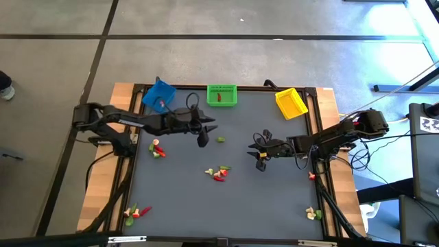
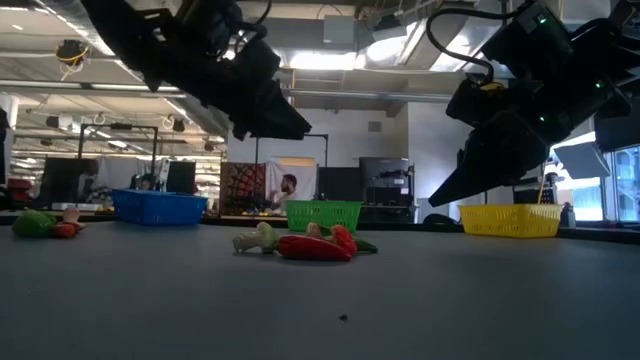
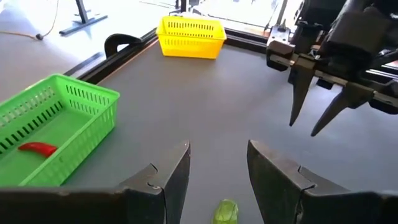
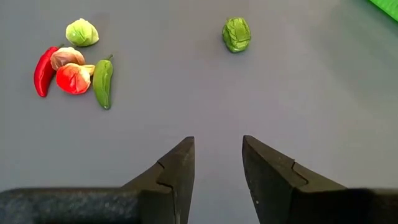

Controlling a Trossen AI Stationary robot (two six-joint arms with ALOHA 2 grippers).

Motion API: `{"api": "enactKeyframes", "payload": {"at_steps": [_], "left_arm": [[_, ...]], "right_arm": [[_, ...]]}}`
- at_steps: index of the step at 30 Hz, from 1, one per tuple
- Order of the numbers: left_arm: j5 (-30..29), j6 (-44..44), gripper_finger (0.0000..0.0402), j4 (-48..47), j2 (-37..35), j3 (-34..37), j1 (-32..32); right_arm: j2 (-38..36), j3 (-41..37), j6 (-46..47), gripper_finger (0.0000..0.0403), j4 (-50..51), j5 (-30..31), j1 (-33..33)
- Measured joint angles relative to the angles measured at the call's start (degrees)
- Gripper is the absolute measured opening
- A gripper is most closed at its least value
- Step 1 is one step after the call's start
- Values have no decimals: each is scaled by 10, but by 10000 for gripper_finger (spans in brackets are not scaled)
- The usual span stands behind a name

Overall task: Sort produce into baskets
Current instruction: Put the green chili pepper into the yellow bin

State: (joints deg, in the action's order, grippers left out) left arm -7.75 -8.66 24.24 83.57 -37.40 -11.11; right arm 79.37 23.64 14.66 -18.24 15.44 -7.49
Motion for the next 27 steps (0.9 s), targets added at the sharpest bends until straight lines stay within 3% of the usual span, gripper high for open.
{"api": "enactKeyframes", "payload": {"at_steps": [4,13,27], "left_arm": [[0,3,166,1,20,-20,6],[9,30,242,5,73,-68,17],[11,65,237,18,168,-87,16]], "right_arm": [[0,0,0,136,-3,0,0],[0,0,-1,136,-18,1,0],[0,0,1,149,-72,17,0]]}}
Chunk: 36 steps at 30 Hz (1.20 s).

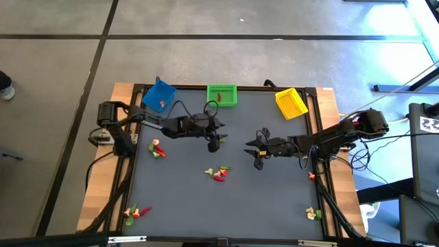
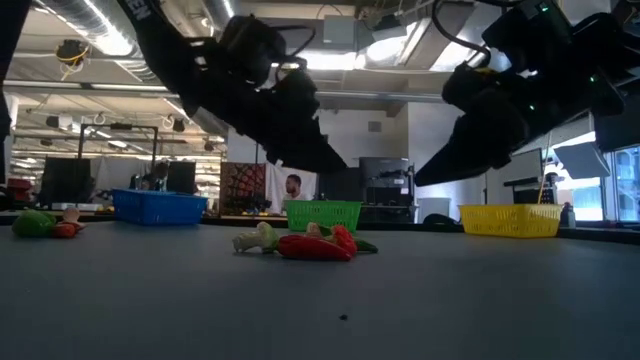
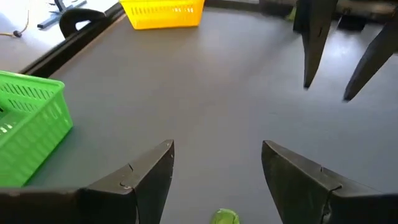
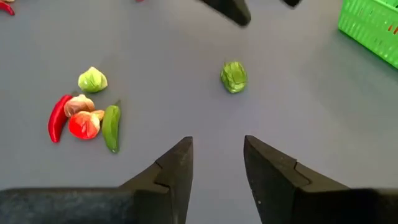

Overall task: Sort produce into baskets
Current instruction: Put the green chili pepper into the yellow bin

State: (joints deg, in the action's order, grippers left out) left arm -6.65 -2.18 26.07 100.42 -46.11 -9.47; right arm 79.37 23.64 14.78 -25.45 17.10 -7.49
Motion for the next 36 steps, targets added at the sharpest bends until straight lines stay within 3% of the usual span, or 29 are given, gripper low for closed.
{"api": "enactKeyframes", "payload": {"at_steps": [6,12,29,36], "left_arm": [[2,41,237,-4,36,-14,0],[22,62,237,-97,41,-22,0],[23,68,235,-132,59,-22,-20],[60,86,181,-131,72,-23,-27]], "right_arm": [[0,0,1,215,0,-1,0],[0,0,1,257,15,-12,0],[0,0,0,264,19,-12,0],[0,0,0,264,26,-13,0]]}}
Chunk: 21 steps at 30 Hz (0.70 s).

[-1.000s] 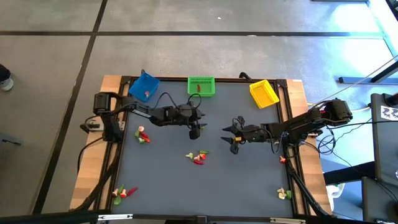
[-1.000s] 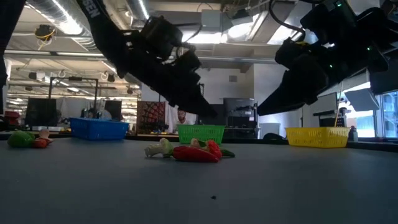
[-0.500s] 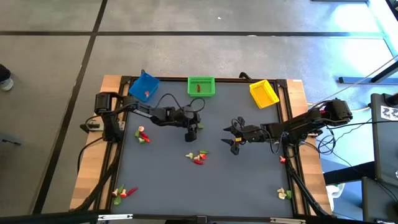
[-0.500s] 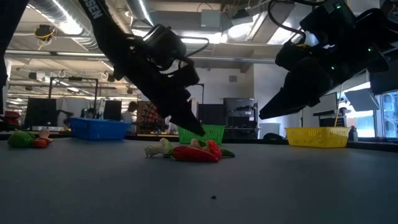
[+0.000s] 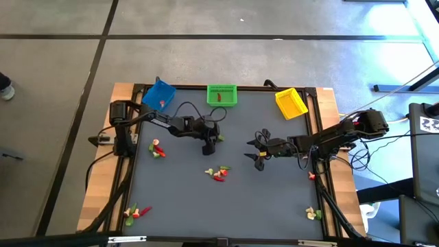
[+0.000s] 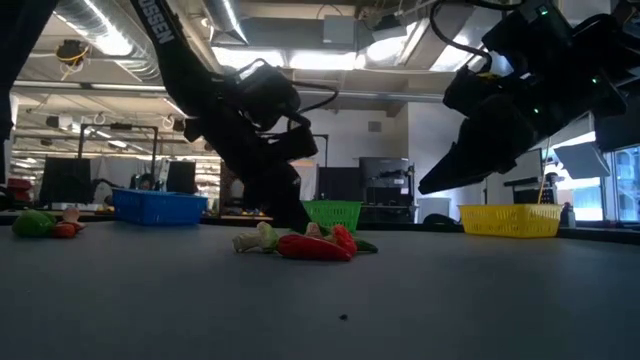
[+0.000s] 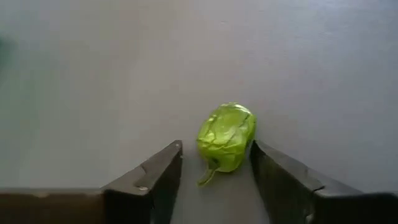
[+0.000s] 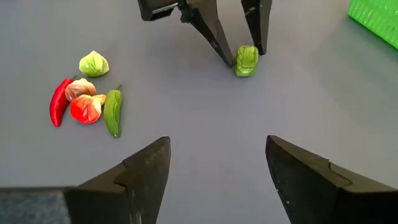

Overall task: Sort produce into baskets
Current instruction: Put the green chili pepper into the yellow bin

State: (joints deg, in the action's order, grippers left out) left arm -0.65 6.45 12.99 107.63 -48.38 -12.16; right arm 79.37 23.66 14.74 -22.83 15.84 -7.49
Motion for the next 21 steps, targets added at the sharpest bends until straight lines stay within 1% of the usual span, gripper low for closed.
{"api": "enactKeyframes", "payload": {"at_steps": [2,7,11,14,17,21], "left_arm": [[2,16,156,0,0,0,0],[3,46,97,-1,-3,0,0],[1,57,62,7,-4,1,0],[1,58,50,10,-4,1,0],[0,57,48,9,-8,1,2],[-1,57,51,9,-32,1,12]], "right_arm": [[0,0,1,264,2,-2,0],[0,0,33,264,-2,-35,0],[0,0,33,264,-1,-27,0],[0,0,31,264,-1,-20,0],[0,0,30,264,-2,-20,0],[0,7,30,264,2,-49,0]]}}
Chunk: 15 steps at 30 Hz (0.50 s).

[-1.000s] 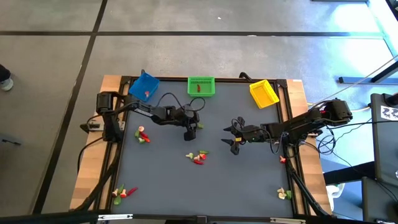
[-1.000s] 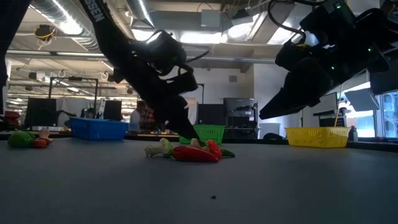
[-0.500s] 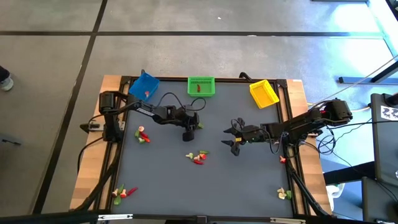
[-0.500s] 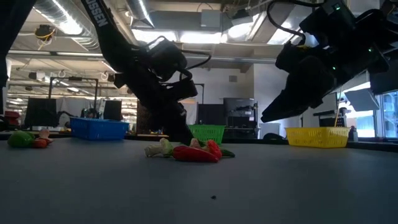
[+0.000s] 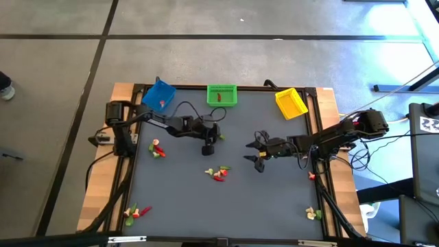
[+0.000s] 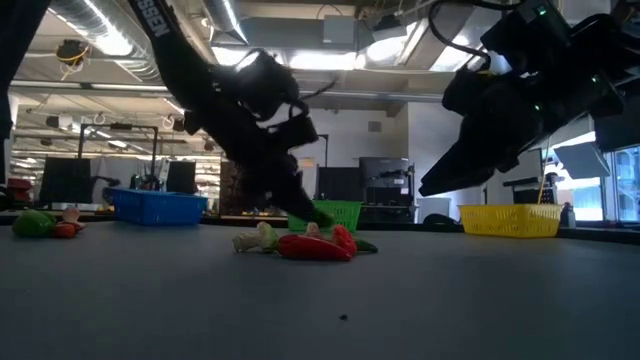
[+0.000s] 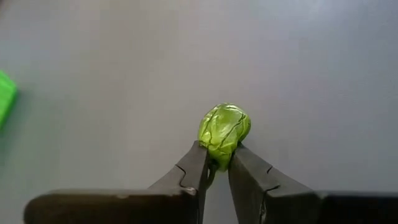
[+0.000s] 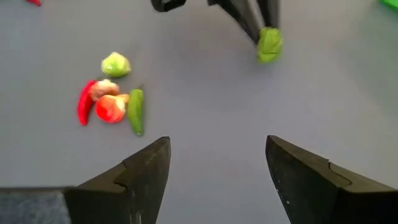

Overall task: Sort produce into baskets
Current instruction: Put the green chili pepper into the yellow bin

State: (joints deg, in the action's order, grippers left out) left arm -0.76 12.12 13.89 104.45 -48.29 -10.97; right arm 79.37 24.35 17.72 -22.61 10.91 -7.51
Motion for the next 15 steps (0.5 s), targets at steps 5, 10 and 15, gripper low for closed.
{"api": "enactKeyframes", "payload": {"at_steps": [5,10,15], "left_arm": [[0,-2,52,0,-51,0,18],[-1,-13,52,1,-102,0,36],[-1,-31,53,5,-132,0,50]], "right_arm": [[-1,18,-28,264,2,-2,0],[-8,40,-60,264,3,0,0],[-9,68,-89,264,2,7,0]]}}
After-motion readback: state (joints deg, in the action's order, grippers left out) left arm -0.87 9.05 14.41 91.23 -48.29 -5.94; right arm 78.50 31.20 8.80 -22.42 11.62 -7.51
